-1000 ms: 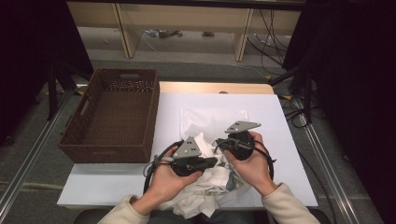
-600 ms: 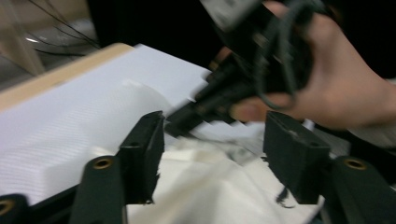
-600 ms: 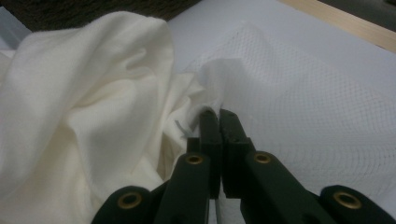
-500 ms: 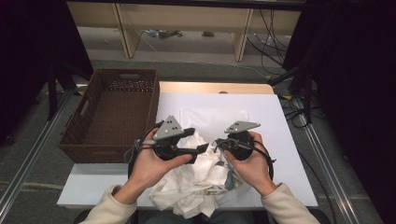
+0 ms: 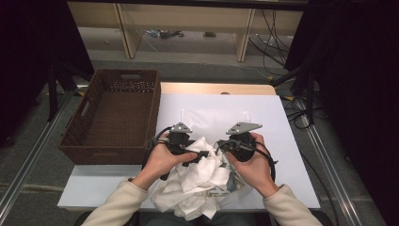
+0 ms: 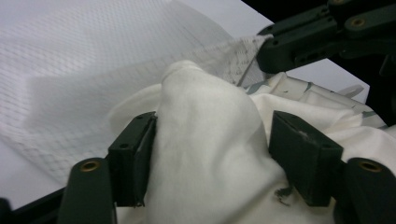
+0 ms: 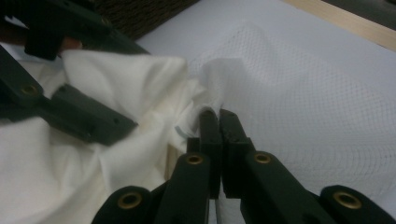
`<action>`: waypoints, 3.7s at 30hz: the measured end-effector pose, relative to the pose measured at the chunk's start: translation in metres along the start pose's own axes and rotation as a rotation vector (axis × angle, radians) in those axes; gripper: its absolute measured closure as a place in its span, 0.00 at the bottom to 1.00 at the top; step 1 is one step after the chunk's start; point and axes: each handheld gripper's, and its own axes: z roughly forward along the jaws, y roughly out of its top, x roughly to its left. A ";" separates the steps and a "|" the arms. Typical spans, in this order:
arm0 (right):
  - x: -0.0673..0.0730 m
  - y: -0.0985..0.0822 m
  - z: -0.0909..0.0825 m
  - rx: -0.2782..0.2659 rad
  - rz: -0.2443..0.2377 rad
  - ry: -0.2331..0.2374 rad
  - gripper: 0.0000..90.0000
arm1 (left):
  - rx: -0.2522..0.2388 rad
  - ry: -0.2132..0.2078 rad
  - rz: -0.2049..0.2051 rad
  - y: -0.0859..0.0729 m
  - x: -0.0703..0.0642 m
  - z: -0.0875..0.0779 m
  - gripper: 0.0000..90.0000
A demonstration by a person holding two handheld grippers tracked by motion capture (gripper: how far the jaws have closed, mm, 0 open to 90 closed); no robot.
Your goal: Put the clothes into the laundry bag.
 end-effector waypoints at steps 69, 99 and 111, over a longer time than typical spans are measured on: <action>0.005 0.005 -0.003 0.002 -0.011 0.013 1.00 | 0.135 0.028 0.102 -0.001 -0.002 0.029 0.69; 0.009 0.012 -0.015 -0.074 -0.022 0.045 1.00 | -0.003 -0.016 0.350 0.011 -0.056 0.022 0.89; 0.003 0.010 -0.016 -0.065 -0.007 0.056 1.00 | -0.025 0.080 0.319 0.009 -0.043 0.022 0.90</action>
